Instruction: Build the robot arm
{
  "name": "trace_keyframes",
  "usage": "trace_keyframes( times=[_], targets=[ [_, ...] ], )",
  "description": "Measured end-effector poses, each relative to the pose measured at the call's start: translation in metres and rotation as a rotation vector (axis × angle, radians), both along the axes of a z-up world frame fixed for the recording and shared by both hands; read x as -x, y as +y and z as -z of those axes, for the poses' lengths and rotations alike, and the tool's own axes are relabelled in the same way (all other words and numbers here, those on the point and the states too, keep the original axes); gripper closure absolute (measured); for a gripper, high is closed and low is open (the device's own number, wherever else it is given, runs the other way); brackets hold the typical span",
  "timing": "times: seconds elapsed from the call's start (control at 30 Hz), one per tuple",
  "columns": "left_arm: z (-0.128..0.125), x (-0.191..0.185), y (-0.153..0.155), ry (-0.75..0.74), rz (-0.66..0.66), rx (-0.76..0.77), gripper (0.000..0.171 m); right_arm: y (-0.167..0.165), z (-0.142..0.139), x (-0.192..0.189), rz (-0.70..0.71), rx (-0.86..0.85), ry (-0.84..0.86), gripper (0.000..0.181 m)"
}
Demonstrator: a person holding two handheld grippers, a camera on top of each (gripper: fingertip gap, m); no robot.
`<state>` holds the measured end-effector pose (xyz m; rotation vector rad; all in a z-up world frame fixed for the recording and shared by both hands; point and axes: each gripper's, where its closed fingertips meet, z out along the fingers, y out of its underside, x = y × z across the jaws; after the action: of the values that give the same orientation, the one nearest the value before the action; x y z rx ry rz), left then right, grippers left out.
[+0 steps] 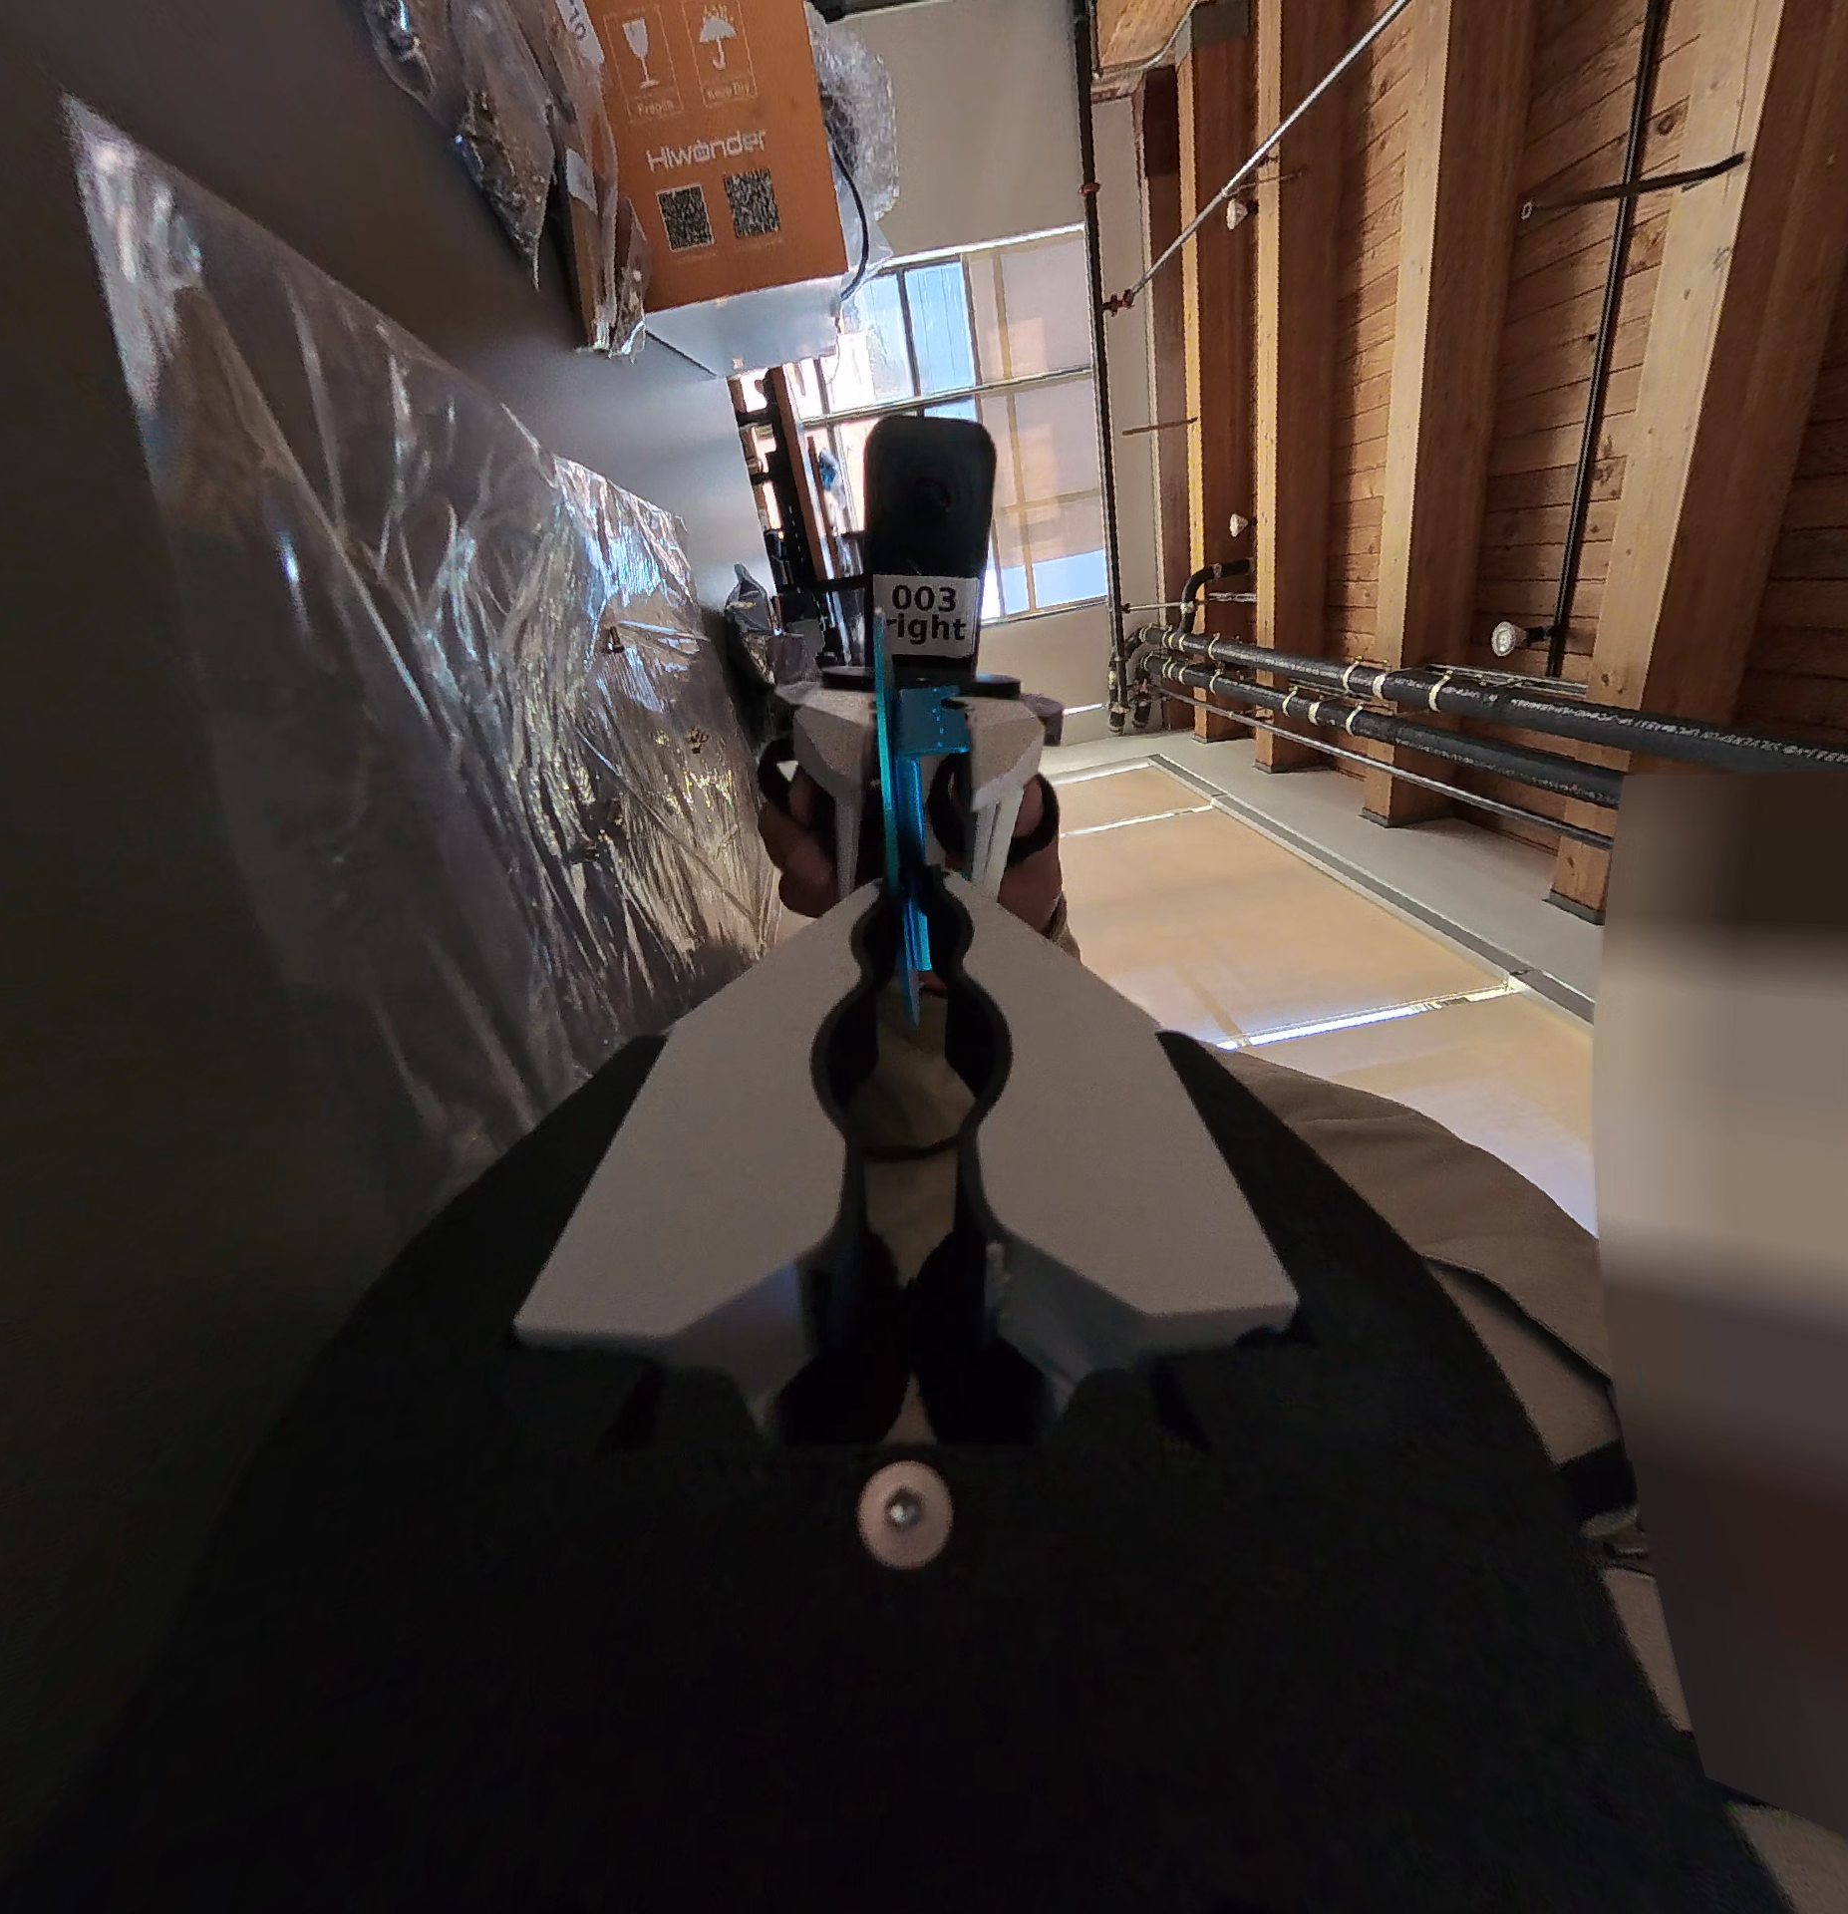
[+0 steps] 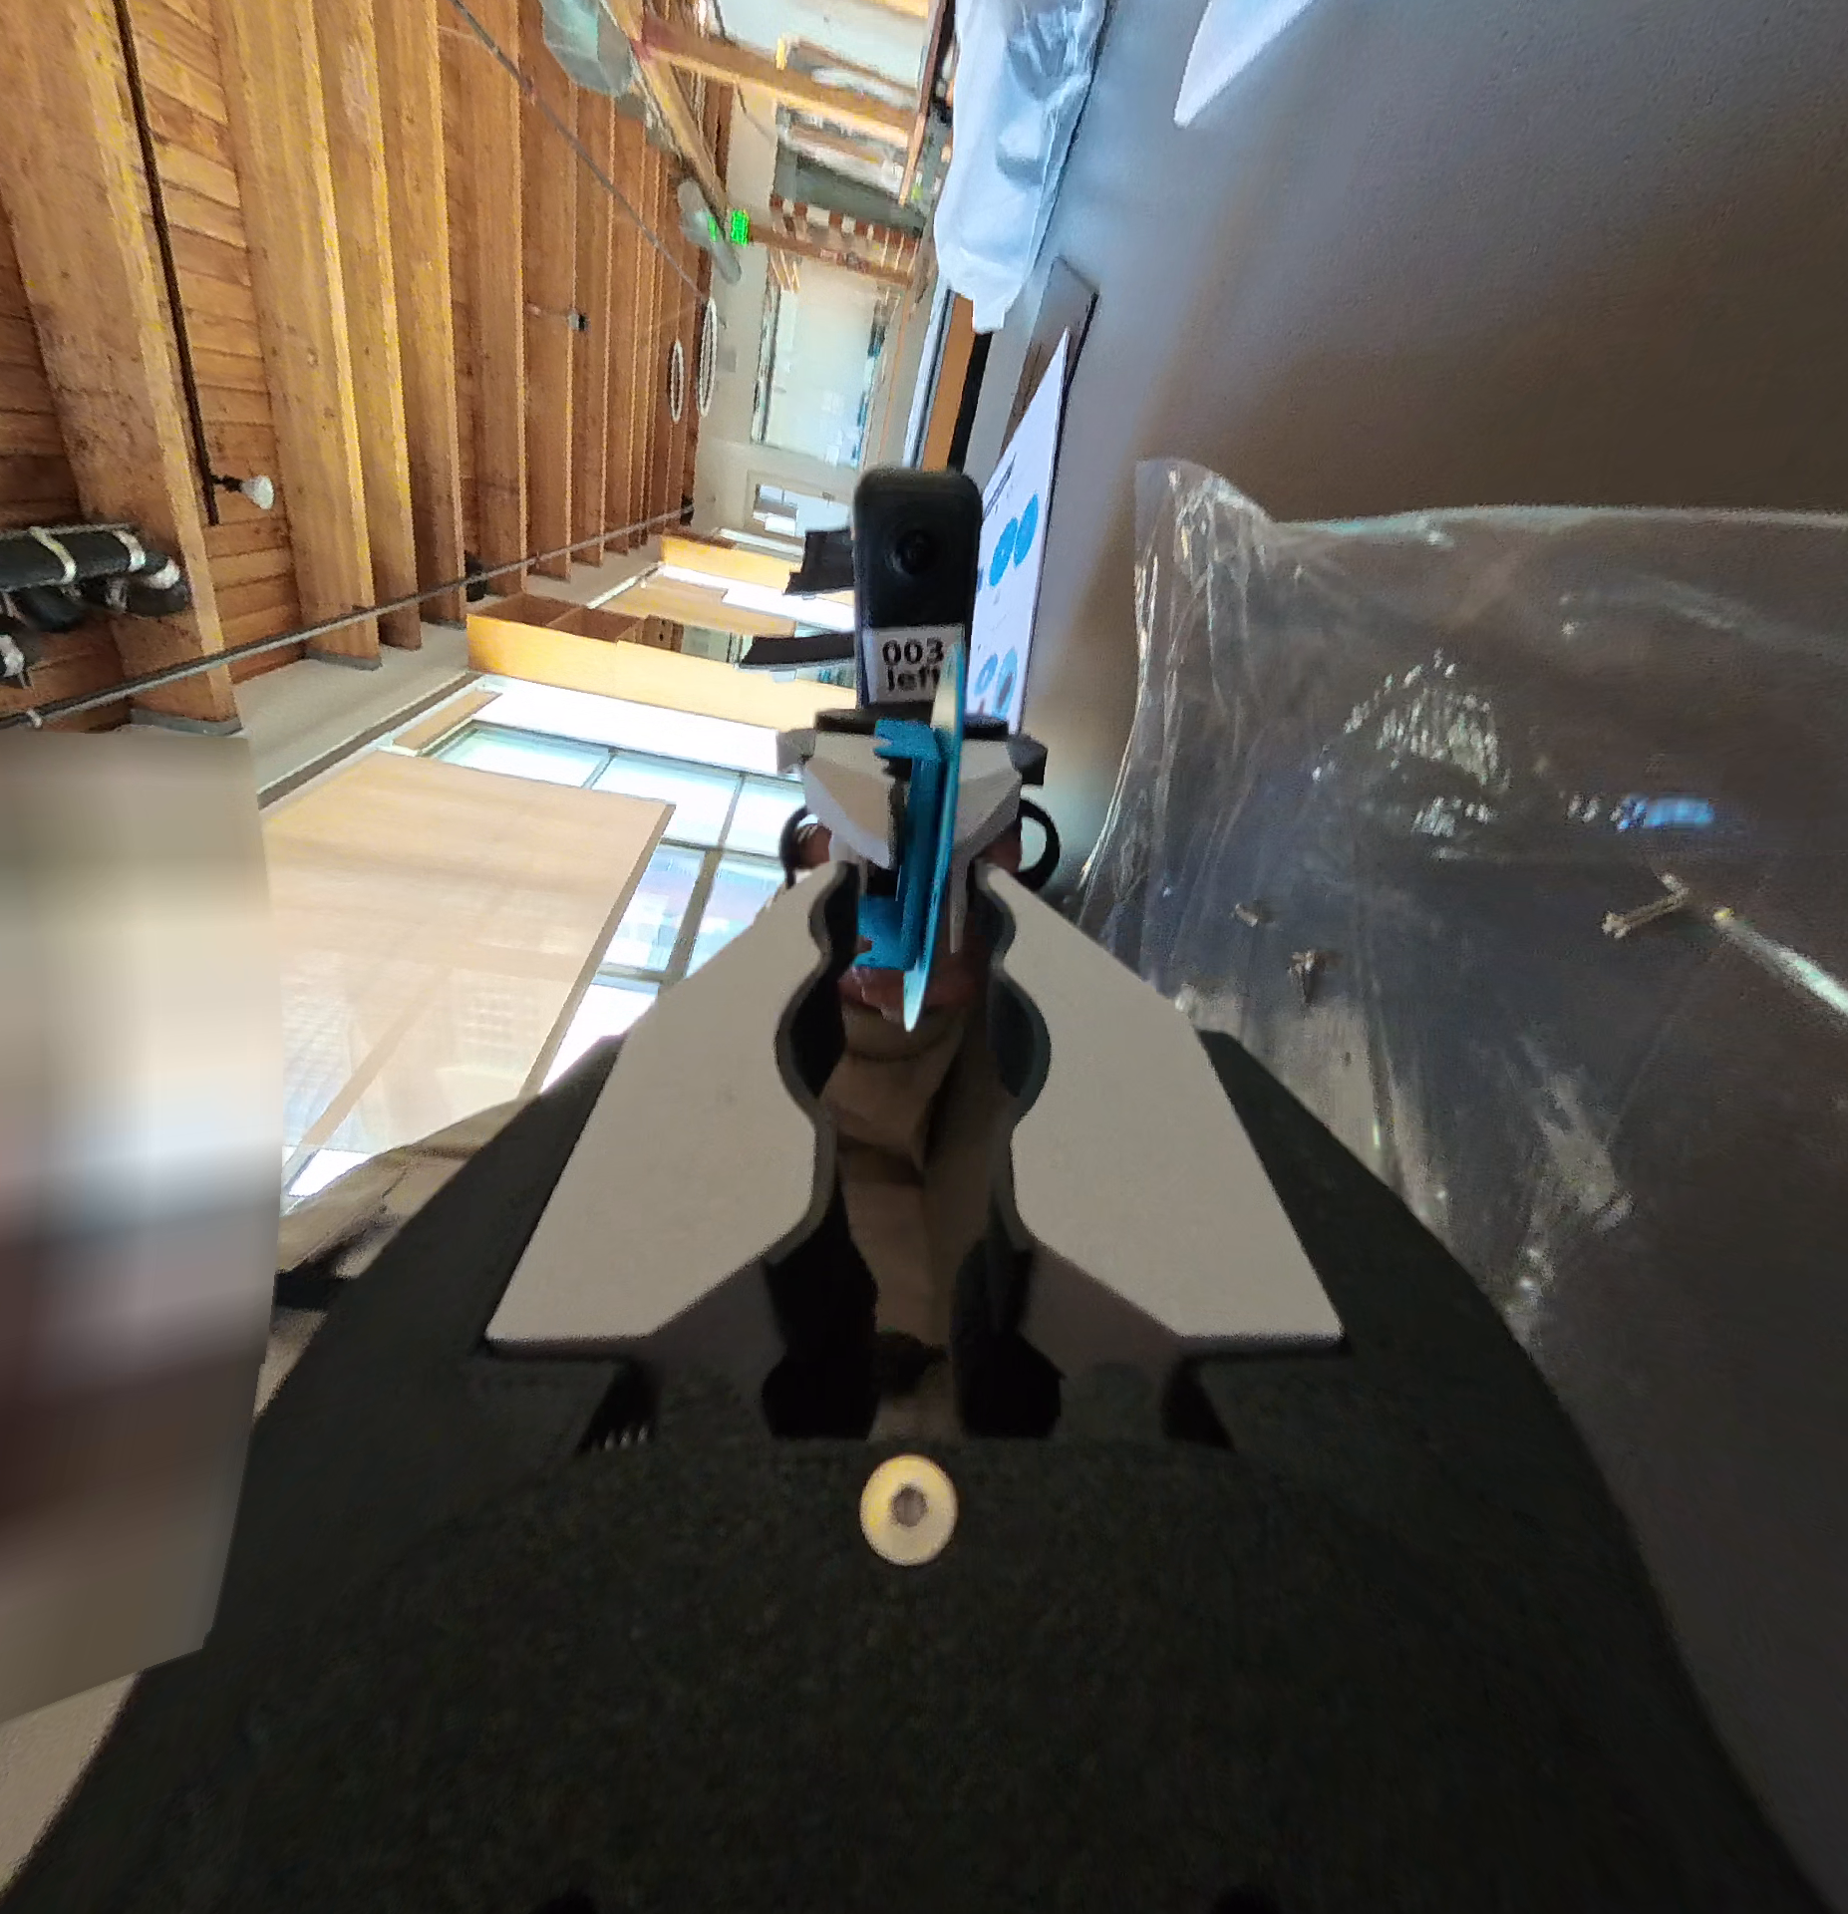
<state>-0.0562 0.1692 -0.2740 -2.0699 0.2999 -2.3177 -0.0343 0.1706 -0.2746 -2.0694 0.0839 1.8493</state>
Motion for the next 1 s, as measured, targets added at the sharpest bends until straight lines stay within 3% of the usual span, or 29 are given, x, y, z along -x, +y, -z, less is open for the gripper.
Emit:
trace_keyframes(
  times=[0.1, 0.77, 1.0],
  targets=[
    [-0.001, -0.002, -0.004, -0.003, 0.019, -0.005, 0.168, -0.003, 0.000, 0.002, -0.008, -0.006, 0.008, 0.178],
    [-0.004, 0.001, 0.002, 0.005, -0.014, -0.042, 0.162, -0.005, 0.001, -0.001, 0.004, 0.030, 0.043, 0.179],
    [0.006, 0.003, 0.008, 0.087, -0.046, -0.101, 0.153, -0.008, 0.003, 0.004, -0.017, 0.023, 0.013, 0.178]
  ],
)
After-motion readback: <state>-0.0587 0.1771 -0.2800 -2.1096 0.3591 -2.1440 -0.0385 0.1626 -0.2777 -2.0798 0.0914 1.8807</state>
